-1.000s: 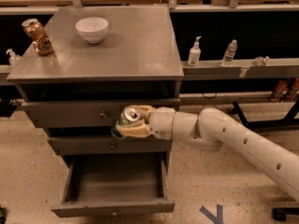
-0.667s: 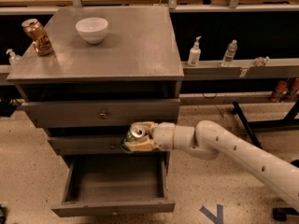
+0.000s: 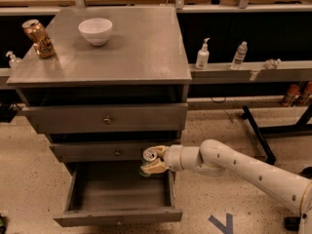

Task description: Place green can into bottom drawer

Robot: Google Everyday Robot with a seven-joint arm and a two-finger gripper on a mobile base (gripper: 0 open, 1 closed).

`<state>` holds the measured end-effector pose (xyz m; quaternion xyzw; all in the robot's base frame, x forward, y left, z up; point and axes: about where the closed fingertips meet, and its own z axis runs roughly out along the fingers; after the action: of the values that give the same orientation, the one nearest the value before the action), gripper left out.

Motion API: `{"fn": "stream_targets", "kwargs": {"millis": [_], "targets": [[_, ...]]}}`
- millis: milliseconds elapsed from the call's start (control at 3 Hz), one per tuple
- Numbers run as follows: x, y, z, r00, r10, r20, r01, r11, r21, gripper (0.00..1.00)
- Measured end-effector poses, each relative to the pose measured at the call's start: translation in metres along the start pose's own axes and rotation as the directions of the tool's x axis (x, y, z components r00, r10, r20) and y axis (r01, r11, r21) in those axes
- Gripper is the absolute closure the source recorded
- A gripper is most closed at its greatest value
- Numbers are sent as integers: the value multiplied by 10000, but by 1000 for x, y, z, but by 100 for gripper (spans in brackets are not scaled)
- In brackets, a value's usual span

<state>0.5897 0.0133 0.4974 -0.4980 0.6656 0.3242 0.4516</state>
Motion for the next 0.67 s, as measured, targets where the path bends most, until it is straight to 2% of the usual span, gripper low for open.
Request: {"fn": "stream_targets", "kwargs": {"millis": [333, 667], "targets": [[2, -1, 0, 10000, 7, -48, -7, 10000, 20, 100], [25, -8, 22, 9993, 316, -199, -321, 9992, -254, 100]]}}
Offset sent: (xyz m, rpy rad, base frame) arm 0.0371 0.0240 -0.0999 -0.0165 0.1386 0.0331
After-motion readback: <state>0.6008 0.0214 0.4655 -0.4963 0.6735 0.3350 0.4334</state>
